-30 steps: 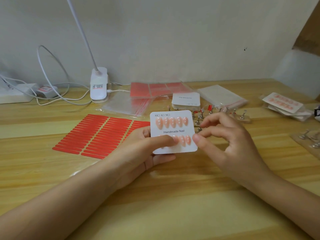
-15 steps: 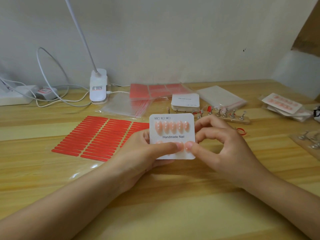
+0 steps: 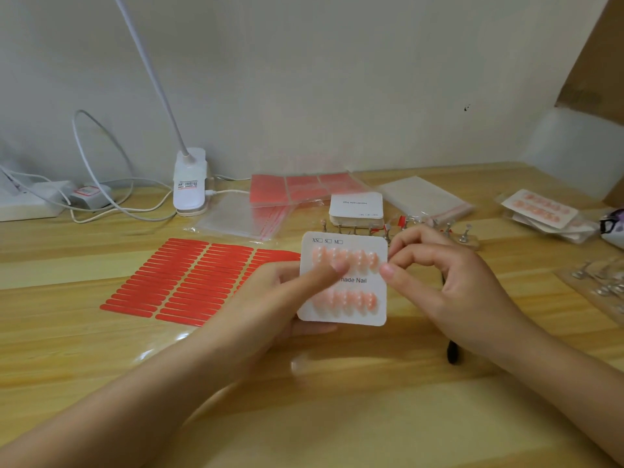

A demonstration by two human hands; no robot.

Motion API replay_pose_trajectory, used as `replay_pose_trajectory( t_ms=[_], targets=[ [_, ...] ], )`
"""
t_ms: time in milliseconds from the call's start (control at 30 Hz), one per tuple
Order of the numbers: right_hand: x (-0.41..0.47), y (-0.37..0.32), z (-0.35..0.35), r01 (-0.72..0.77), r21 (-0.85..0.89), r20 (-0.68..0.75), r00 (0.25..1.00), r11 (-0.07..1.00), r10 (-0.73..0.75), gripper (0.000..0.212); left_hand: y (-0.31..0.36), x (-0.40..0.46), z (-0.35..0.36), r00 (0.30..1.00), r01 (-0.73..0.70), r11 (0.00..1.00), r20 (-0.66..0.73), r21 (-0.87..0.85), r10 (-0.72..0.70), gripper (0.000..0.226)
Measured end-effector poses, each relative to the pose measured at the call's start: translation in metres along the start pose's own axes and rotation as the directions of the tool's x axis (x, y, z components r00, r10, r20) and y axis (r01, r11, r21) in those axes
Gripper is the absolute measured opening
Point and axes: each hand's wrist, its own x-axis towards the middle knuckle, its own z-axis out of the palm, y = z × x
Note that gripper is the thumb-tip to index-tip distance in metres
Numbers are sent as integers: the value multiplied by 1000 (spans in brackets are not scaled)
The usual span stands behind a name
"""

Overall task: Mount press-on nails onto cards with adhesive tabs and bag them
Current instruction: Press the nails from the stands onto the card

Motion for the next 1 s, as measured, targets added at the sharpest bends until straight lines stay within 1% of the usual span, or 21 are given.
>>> replay_pose_trajectory(
  t_ms=[67,100,167,233,267,300,333,400,467,500,533,600,667,700,800,867,933,1000],
  targets=[
    [0,0,-3,-24,39,-4,1000,999,24,18,3,1,-4,997,-24,999,-74,41,27,41],
    [0,1,-5,-35,49,-6,999,998,36,19,4,2,-7,989,-62,996,-129,70,70,45],
    [1,3,-10,-61,27,24,998,998,60,17,2,3,-14,946,-192,967,-233,165,227,50],
    [1,6,-15,-82,-58,86,992,995,87,16,-1,1,-19,869,-321,899,-285,299,405,44],
    [2,8,-17,-93,-115,116,987,989,107,16,-3,1,-21,828,-363,844,-278,396,487,40],
    [2,9,-19,-104,-175,138,982,979,129,17,-6,1,-22,799,-381,783,-251,492,546,38],
    [2,10,-21,-109,-233,152,977,966,147,18,-8,2,-22,789,-376,733,-219,566,574,35],
    [2,13,-23,-83,-368,164,975,926,152,18,-14,4,-23,803,-353,657,-144,666,578,32],
    [1,14,-24,-12,-510,175,977,860,117,19,-19,2,-23,807,-372,558,-39,742,590,23],
    [0,13,-24,17,-547,182,978,837,99,19,-21,3,-24,812,-384,519,11,764,584,23],
    [0,12,-24,35,-561,188,978,827,86,19,-23,2,-25,821,-391,492,53,778,569,29],
    [0,10,-24,66,-583,187,981,810,54,21,-27,8,-28,840,-379,446,100,811,533,50],
    [0,9,-24,93,-604,165,986,792,9,20,-28,14,-29,877,-334,438,105,835,469,58],
    [0,9,-25,95,-600,143,990,794,-10,20,-27,15,-29,883,-329,431,112,840,456,55],
    [0,10,-26,91,-582,73,996,808,-60,22,-19,5,-29,817,-407,374,149,833,557,33],
    [1,9,-27,98,-580,48,995,809,-87,19,-9,1,-34,783,-414,363,123,834,610,26],
    [3,6,-27,111,-567,40,993,816,-107,18,0,6,-43,779,-352,414,18,840,627,18],
    [8,2,-26,118,-523,36,993,844,-117,33,9,13,-56,789,-260,467,-92,845,607,24]
  ],
)
